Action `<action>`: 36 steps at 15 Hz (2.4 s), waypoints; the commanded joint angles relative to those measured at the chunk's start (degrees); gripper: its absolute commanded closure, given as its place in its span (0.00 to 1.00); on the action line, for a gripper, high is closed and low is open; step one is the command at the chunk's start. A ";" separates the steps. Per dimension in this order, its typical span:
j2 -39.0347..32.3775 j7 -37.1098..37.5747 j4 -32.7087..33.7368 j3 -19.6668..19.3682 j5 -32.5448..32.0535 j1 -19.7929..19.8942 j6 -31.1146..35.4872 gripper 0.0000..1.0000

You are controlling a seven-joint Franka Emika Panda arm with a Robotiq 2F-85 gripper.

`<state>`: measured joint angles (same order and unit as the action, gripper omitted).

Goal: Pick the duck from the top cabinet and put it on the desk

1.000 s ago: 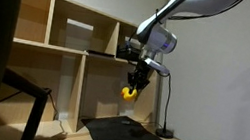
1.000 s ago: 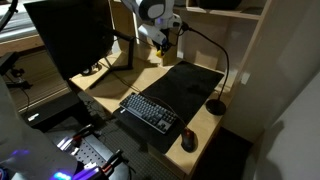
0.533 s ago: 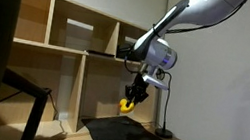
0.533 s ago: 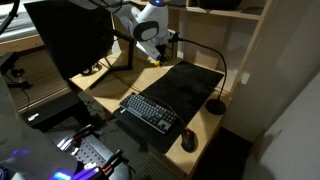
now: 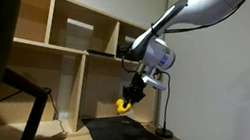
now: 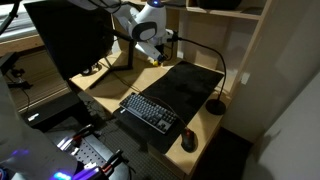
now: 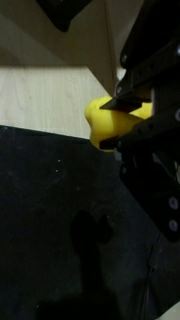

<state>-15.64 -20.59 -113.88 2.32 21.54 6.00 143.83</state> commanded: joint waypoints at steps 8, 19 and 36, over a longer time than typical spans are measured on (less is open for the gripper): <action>-5.18 -32.78 3.38 14.72 20.54 9.47 17.35 0.93; -5.52 -50.44 3.87 12.02 27.36 9.22 10.51 0.93; -6.38 -63.98 5.59 14.12 40.56 10.45 13.49 0.93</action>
<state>-20.32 -78.89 -110.13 14.34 56.21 15.12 154.14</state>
